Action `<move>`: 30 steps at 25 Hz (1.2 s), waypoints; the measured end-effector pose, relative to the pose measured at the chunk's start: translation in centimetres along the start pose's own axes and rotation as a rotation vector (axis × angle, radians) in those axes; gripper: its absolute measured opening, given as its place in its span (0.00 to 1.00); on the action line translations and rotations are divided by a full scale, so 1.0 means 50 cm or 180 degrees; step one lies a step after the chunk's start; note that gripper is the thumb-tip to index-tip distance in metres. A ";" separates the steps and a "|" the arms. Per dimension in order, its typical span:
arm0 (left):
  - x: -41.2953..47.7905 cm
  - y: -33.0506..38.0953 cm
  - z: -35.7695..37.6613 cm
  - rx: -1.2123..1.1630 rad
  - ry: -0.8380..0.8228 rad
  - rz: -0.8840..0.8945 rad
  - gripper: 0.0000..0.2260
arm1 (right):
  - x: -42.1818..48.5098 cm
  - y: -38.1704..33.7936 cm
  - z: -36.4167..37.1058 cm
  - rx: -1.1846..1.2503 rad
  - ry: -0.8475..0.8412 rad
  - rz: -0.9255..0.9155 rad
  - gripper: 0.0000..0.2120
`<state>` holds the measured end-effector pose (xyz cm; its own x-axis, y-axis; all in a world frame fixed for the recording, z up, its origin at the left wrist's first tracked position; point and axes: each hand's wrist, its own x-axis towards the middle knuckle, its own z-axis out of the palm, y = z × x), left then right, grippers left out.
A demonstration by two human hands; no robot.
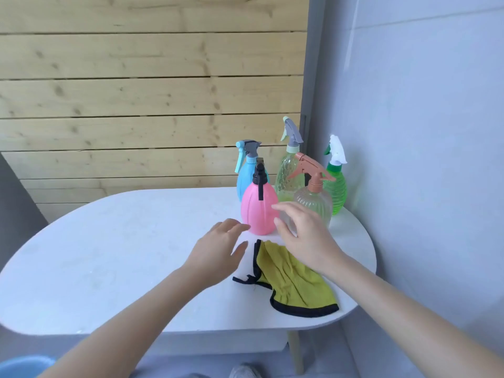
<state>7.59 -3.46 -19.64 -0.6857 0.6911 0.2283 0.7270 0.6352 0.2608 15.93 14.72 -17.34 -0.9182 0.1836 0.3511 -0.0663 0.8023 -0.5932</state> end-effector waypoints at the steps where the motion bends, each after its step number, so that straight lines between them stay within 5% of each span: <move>1: -0.013 0.011 0.026 0.0071 -0.0228 0.0215 0.20 | -0.020 0.021 0.019 -0.0240 -0.0362 0.0043 0.19; 4: -0.043 0.025 0.088 0.0342 -0.0755 0.0598 0.27 | -0.075 0.070 0.071 -0.0954 -0.1022 -0.0146 0.28; 6: -0.051 0.018 0.103 0.0384 -0.0700 0.0633 0.22 | -0.104 0.091 0.099 -0.1290 -0.1139 -0.0138 0.37; 14: -0.113 -0.084 0.077 0.0623 -0.0248 0.0673 0.13 | -0.088 0.025 0.200 -0.1858 -0.1049 -0.0181 0.31; 19: -0.202 -0.192 0.013 0.0320 -0.0258 -0.0049 0.26 | -0.049 -0.091 0.307 -0.1690 -0.1167 -0.0416 0.36; 25: -0.344 -0.370 -0.073 0.0071 0.0378 -0.1238 0.32 | 0.007 -0.253 0.450 -0.1521 -0.1370 -0.0743 0.41; 30: -0.403 -0.479 -0.131 -0.0412 0.1101 -0.2717 0.25 | 0.055 -0.377 0.569 -0.1420 -0.1504 -0.0840 0.37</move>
<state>3.76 -34.88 -24.35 -0.9740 -0.1470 0.1723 -0.0240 0.8233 0.5671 3.52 -16.04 -25.82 -0.9716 -0.2348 0.0299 -0.2366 0.9612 -0.1418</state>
